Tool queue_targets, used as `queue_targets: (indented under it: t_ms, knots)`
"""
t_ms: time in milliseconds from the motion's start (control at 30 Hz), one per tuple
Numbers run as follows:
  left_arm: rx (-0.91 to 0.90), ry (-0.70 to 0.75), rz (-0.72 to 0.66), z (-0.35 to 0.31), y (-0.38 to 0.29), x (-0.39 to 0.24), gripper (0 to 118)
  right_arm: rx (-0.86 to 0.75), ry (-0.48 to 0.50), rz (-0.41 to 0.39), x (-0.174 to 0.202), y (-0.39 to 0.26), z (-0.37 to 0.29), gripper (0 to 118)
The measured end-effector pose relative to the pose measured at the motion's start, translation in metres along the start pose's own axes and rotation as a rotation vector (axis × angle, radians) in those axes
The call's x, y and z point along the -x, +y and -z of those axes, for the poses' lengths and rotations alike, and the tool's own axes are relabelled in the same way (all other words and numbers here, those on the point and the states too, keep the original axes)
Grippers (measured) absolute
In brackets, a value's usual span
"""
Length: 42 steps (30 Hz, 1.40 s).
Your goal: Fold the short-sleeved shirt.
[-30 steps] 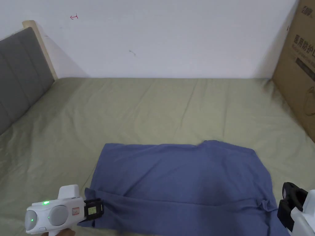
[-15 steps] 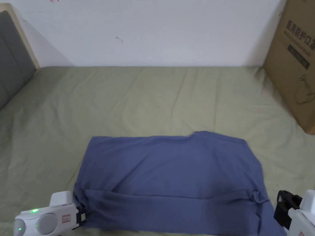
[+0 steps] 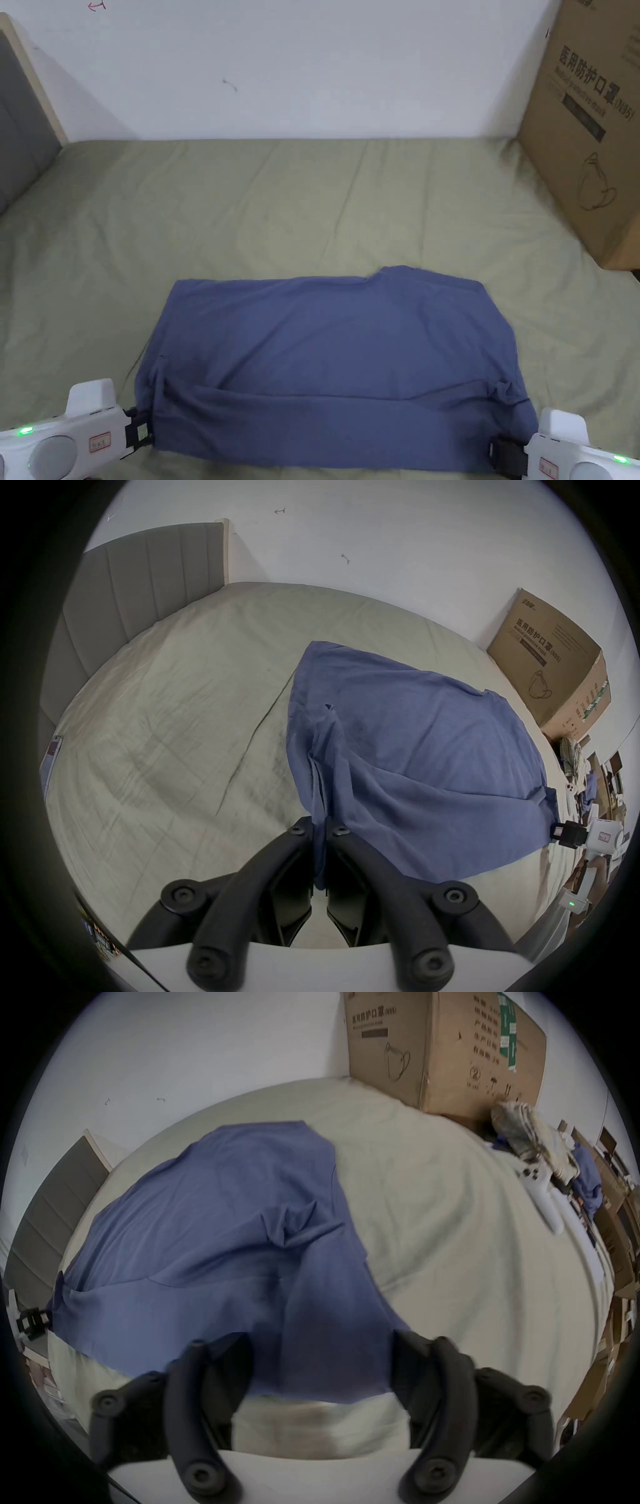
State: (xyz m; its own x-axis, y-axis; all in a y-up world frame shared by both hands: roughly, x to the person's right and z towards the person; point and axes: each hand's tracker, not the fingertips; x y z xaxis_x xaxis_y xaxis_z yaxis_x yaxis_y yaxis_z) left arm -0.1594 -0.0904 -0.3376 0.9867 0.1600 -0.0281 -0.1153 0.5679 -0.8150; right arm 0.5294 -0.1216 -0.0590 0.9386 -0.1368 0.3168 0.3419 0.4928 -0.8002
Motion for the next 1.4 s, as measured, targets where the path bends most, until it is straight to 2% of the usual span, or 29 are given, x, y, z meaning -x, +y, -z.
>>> queue_targets:
  t_ms: [67,100,200,367,500,700,833,1000,1100,1167,1200,1233,1267,1300,1333,1400]
  knots:
    - [0.002,0.002,-0.005,-0.002,-0.002,0.001,4,-0.031,0.075,0.056,-0.013,-0.015,0.014,32]
    - [0.001,0.005,-0.006,-0.003,-0.002,0.002,4,-0.040,0.075,0.037,-0.015,-0.013,0.008,8]
    - [-0.001,0.011,-0.016,-0.006,-0.002,0.007,4,-0.094,0.076,-0.063,-0.017,0.000,-0.015,7]
    - [-0.011,0.010,-0.045,-0.020,-0.002,0.014,4,-0.155,0.119,-0.021,-0.032,-0.018,-0.038,7]
    - [0.003,0.024,-0.017,-0.037,-0.013,0.014,4,-0.164,0.120,-0.032,-0.041,-0.030,-0.063,7]
    - [0.091,0.035,-0.015,-0.060,-0.054,0.025,4,-0.089,0.090,-0.033,-0.055,-0.066,-0.090,7]
    - [0.164,0.050,-0.025,-0.045,-0.078,0.031,4,-0.004,0.062,-0.022,-0.063,-0.082,-0.074,7]
    - [0.195,0.084,-0.015,-0.024,-0.090,0.027,4,0.044,0.030,0.008,-0.050,-0.095,-0.064,7]
    - [0.188,0.098,-0.009,-0.024,-0.090,0.023,4,0.032,0.009,-0.006,-0.042,-0.090,-0.075,8]
    - [0.173,0.101,-0.008,-0.027,-0.090,0.024,20,0.015,-0.012,-0.019,-0.036,-0.086,-0.088,15]
    - [0.165,0.107,-0.005,-0.032,-0.088,0.021,36,0.001,-0.034,-0.024,-0.031,-0.082,-0.099,24]
    - [0.143,0.105,-0.006,-0.039,-0.086,0.019,66,-0.034,-0.039,-0.030,-0.028,-0.081,-0.107,41]
    - [0.105,0.096,-0.004,-0.047,-0.083,0.016,87,-0.080,-0.033,-0.030,-0.027,-0.080,-0.112,56]
    - [0.045,0.079,0.007,-0.062,-0.080,0.008,102,-0.123,-0.019,-0.032,-0.025,-0.077,-0.117,70]
    - [-0.017,0.066,0.024,-0.075,-0.076,0.002,105,-0.168,-0.011,-0.039,-0.021,-0.072,-0.122,79]
    - [-0.108,0.052,0.058,-0.097,-0.064,-0.011,105,-0.266,0.013,-0.064,-0.026,-0.060,-0.123,80]
